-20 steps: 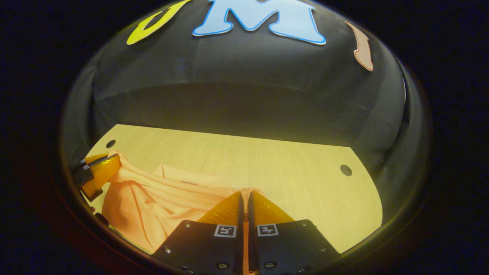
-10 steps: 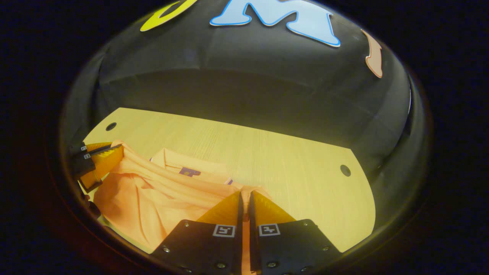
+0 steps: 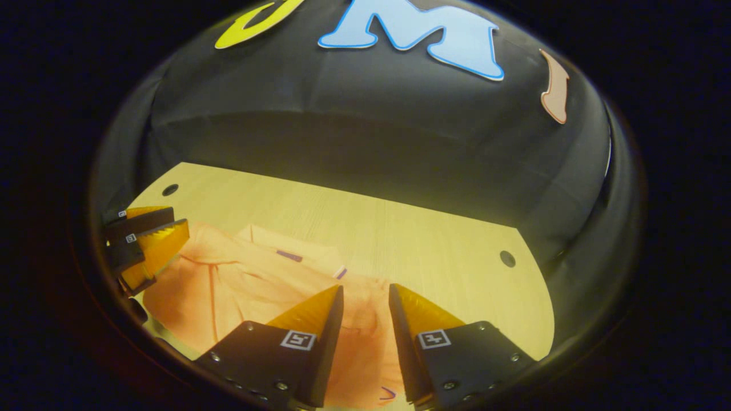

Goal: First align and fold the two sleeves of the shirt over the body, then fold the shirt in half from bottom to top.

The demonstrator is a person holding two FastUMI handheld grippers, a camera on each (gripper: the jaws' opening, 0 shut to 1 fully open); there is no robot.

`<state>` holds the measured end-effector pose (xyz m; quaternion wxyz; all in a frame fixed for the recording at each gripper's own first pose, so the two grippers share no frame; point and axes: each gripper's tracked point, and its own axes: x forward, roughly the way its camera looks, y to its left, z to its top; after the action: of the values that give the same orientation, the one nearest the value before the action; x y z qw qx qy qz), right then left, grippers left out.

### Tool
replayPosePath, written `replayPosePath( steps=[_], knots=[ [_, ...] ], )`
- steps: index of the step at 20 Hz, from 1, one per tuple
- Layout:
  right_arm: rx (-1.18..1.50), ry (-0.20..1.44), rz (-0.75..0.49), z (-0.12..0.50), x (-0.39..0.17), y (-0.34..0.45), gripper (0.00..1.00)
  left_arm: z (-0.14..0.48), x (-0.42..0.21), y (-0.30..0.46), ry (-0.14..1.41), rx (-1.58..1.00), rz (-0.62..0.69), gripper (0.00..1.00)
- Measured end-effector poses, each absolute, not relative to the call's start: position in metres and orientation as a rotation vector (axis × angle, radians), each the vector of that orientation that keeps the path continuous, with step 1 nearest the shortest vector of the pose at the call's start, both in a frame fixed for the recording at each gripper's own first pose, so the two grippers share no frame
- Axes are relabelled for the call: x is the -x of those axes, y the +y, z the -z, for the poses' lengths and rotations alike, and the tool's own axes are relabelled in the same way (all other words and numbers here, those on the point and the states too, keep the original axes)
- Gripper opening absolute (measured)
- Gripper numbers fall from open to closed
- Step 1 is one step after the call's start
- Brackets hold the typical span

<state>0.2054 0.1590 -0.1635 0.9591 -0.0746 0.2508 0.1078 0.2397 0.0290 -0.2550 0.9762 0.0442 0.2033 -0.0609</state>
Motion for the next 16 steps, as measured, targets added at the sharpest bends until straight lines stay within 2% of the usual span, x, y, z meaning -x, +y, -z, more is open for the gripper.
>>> replayPosePath(
  steps=[2,3,5,7,9,10,11,13,16],
  knots=[
    [0.142,0.49,-0.226,0.155,-0.2,0.159,0.65,0.244,-0.233,0.032,0.396,-0.113,0.108,0.49],
    [0.137,0.481,-0.224,0.151,-0.198,0.157,0.74,0.239,-0.229,0.033,0.386,-0.116,0.106,0.55],
    [0.12,0.461,-0.229,0.142,-0.192,0.155,0.84,0.225,-0.224,0.031,0.362,-0.107,0.105,0.67],
    [0.1,0.445,-0.237,0.132,-0.186,0.152,0.87,0.213,-0.217,0.03,0.338,-0.106,0.092,0.78],
    [0.091,0.411,-0.232,0.118,-0.181,0.143,0.97,0.2,-0.207,0.026,0.32,-0.088,0.094,0.87],
    [0.087,0.394,-0.23,0.109,-0.176,0.14,0.97,0.192,-0.201,0.023,0.307,-0.079,0.095,0.92],
    [0.081,0.373,-0.229,0.1,-0.171,0.136,0.99,0.184,-0.195,0.021,0.291,-0.07,0.093,0.84],
    [0.073,0.327,-0.218,0.084,-0.161,0.127,0.99,0.17,-0.182,0.018,0.265,-0.055,0.092,0.93],
    [0.051,0.268,-0.211,0.064,-0.141,0.117,0.97,0.151,-0.165,0.013,0.234,-0.041,0.088,0.93]
  ],
)
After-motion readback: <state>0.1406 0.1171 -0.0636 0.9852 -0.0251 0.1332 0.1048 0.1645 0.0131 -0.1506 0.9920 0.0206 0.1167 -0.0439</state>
